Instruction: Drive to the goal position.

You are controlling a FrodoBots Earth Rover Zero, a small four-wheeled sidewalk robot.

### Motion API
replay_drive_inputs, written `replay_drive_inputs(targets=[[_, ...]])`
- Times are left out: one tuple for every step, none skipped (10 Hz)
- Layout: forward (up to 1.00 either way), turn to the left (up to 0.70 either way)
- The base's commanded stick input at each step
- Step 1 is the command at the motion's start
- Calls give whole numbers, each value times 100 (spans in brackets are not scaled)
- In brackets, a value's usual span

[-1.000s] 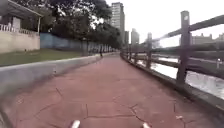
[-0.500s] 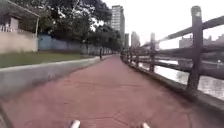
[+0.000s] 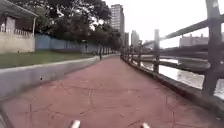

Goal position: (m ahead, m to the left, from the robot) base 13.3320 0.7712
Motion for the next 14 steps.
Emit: replay_drive_inputs(targets=[[85,2],[85,2],[85,2],[85,2],[85,2],[85,2],[85,2],[85,2],[85,2],[80,3],[70,3],[70,3],[70,3],[70,3]])
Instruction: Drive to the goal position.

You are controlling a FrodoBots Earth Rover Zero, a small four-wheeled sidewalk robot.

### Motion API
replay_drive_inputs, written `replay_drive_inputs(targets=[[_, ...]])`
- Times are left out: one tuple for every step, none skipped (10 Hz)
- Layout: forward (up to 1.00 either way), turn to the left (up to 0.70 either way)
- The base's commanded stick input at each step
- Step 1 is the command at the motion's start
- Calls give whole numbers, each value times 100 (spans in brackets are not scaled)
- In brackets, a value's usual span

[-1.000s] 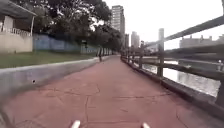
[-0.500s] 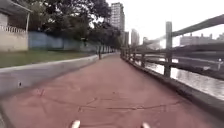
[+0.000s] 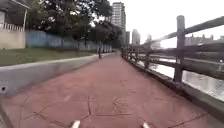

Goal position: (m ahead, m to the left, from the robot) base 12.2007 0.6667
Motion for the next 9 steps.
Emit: replay_drive_inputs(targets=[[70,3],[70,3],[70,3],[70,3],[70,3],[70,3],[70,3],[70,3],[70,-25]])
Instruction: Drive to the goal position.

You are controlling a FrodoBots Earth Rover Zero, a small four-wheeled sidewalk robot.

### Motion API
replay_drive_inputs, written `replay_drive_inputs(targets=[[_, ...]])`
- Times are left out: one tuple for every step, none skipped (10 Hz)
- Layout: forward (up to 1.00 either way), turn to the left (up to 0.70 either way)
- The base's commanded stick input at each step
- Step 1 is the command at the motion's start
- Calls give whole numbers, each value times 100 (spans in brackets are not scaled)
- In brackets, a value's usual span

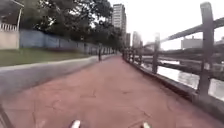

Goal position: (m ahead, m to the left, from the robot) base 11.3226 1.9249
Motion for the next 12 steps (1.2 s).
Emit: replay_drive_inputs(targets=[[70,-32],[70,-32],[70,-32],[70,-32],[70,-25],[70,3],[70,3],[70,3],[70,3],[70,3],[70,3],[70,3]])
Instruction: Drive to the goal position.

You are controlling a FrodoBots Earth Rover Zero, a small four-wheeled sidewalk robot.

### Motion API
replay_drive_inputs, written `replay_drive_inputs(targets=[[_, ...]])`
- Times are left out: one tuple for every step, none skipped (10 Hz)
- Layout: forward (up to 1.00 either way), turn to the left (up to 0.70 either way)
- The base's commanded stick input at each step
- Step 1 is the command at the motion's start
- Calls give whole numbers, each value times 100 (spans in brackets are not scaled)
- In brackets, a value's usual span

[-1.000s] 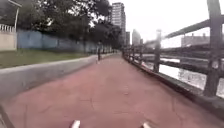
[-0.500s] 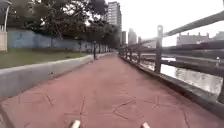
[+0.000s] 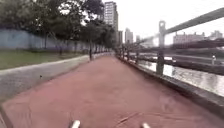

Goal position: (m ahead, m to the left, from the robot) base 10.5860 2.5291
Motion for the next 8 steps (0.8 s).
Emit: replay_drive_inputs(targets=[[70,3],[70,3],[70,3],[70,3],[70,3],[70,3],[70,3],[70,3]])
